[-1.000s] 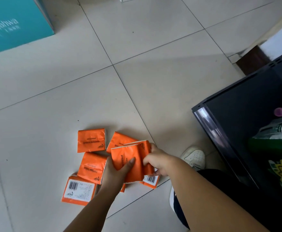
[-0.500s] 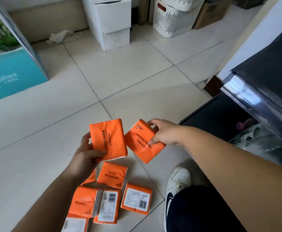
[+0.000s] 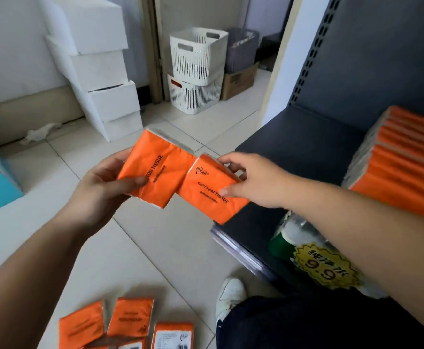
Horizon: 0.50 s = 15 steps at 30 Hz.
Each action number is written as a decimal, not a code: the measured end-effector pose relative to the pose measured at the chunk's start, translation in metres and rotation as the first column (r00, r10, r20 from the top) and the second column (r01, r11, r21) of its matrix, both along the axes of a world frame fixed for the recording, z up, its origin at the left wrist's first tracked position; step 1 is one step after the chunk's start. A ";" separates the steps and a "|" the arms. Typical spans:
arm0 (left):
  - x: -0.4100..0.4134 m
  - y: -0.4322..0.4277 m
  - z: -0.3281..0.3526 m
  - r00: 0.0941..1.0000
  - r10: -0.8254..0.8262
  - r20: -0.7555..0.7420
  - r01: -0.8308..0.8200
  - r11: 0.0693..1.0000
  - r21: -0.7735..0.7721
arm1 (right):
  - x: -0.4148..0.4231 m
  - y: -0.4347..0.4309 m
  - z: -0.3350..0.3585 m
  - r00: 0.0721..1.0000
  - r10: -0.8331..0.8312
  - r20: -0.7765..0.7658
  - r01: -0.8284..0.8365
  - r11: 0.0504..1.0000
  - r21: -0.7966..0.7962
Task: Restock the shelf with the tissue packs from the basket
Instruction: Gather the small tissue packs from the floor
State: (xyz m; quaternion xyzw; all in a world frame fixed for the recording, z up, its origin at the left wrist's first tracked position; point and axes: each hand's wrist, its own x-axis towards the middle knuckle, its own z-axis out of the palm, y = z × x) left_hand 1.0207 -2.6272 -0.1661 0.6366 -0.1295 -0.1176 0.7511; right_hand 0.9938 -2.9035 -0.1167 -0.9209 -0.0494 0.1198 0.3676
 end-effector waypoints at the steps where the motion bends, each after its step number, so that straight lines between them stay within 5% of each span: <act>1: 0.004 -0.008 0.009 1.000 -0.019 0.021 0.018 1.000 0.006 | -0.003 -0.008 0.012 0.999 -0.019 0.031 0.019 1.000 0.000; 9: 0.031 -0.087 0.082 0.986 -0.112 0.120 0.103 0.992 0.078 | -0.014 -0.080 0.100 0.968 -0.107 0.228 0.149 0.973 -0.174; 15: 0.071 -0.157 0.097 0.965 -0.224 0.137 0.185 0.950 0.250 | -0.001 -0.165 0.120 0.876 -0.322 0.360 0.427 0.865 -0.265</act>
